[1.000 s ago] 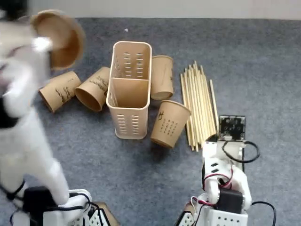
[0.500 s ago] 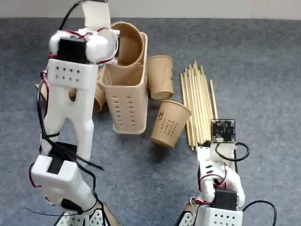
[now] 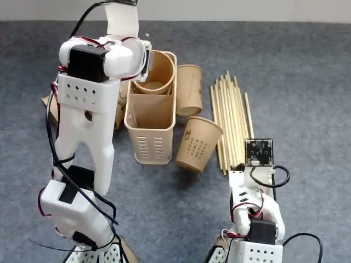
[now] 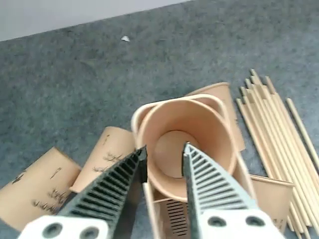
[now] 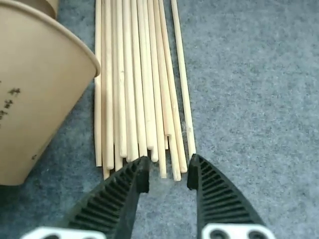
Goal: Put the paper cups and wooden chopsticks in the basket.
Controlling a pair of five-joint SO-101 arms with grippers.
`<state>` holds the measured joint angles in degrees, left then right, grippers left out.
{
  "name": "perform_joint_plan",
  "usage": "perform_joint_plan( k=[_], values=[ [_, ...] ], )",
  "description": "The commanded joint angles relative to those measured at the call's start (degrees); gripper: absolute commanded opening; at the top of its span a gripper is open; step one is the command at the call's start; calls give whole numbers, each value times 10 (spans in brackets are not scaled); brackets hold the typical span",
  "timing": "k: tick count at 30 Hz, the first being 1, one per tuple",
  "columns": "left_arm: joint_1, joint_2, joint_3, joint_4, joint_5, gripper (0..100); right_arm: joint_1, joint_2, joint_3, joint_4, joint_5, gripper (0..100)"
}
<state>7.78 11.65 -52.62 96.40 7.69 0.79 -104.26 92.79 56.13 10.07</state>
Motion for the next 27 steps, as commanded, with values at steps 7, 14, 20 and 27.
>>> perform_joint_plan(
  k=[7,14,20,27],
  values=[
    [-301,19,36,4,-18,164,-7,-7,-2,-11,7,142],
    [-394,89,101,4,132,193,-7,-7,-2,-11,6,142],
    [-393,145,125,0,161,235,-11,-7,-2,-11,5,142],
    [-399,204,126,-40,162,235,-29,-7,-1,-8,8,142]
  ],
)
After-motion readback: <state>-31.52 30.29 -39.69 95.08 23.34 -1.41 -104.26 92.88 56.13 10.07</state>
